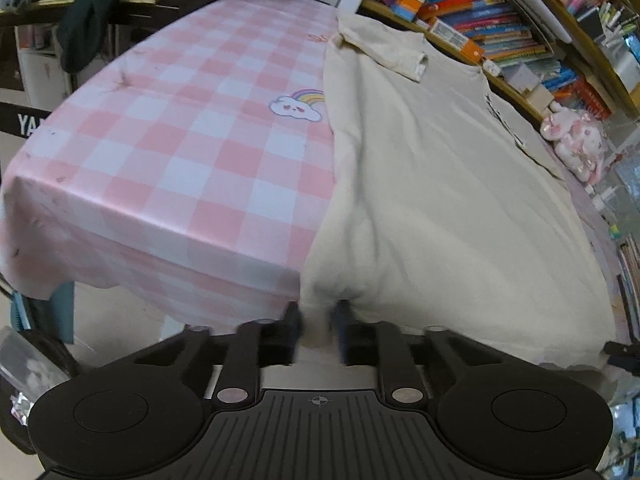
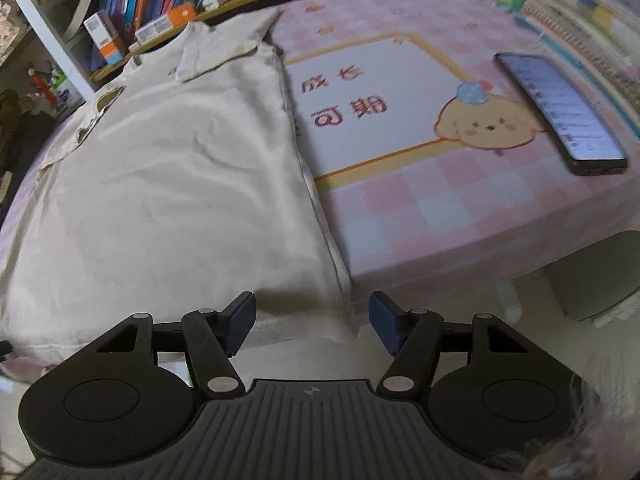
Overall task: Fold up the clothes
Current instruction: 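Move both grippers to the shirt hem and close them on it, then lift the hem with both grippers and fold it over toward the collar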
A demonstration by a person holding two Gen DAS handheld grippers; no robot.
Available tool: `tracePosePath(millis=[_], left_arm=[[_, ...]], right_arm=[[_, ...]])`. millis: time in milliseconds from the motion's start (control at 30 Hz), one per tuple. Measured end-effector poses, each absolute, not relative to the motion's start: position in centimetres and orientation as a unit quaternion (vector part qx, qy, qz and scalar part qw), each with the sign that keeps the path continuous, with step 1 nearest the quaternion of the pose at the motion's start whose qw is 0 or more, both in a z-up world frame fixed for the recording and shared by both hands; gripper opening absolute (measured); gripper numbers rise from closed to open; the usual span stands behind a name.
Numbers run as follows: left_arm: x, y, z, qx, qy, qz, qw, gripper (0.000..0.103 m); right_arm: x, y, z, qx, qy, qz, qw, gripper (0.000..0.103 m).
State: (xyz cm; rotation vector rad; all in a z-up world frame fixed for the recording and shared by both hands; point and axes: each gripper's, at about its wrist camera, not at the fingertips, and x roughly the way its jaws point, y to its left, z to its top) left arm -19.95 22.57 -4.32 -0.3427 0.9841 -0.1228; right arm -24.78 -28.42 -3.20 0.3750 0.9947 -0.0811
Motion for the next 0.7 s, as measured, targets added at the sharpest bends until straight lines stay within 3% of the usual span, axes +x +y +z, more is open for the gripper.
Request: tracePosePath(millis=[33,100,133,167,433,533,600,700], left_arm=[[-20.0,22.3,-4.0,-0.156,0.47,-0.061,0.867,0.007],[-20.2,22.0,-3.4,-0.142,0.469,-0.067,0.869,0.006],[-20.4,21.9,-3.0,-0.136,0.467,-0.07,0.871,0.006],[-20.5,21.9,-2.6,-0.132,0.465,-0.072,0.872,0.006],[-20.0,22.3,-2.4,-0.132,0.481,-0.087,0.862,0.008],[-19.6,23.0,-3.0,-0.143,0.487,-0.088,0.857,0.012],[-19.3,23.3,-3.3,-0.149,0.49,-0.092,0.854,0.017],[-18.8,23.6,-3.6,-0.158,0.49,-0.099,0.851,0.034]], right_arm=[[-24.6,-28.7,-3.2,0.18,0.477,-0.03,0.86,0.06],[-24.3,-28.8,-2.8,0.177,0.48,-0.006,0.859,0.034],[-24.4,-28.7,-2.4,0.163,0.483,-0.003,0.86,0.025],[-24.5,-28.6,-2.1,0.15,0.485,0.001,0.861,0.005],[-24.4,-28.7,-1.5,0.141,0.492,0.02,0.859,0.006],[-23.8,-29.0,-2.2,0.152,0.499,0.023,0.853,0.014],[-23.6,-29.2,-2.6,0.158,0.505,0.03,0.848,0.017],[-23.3,-29.7,-2.9,0.16,0.513,0.04,0.842,0.025]])
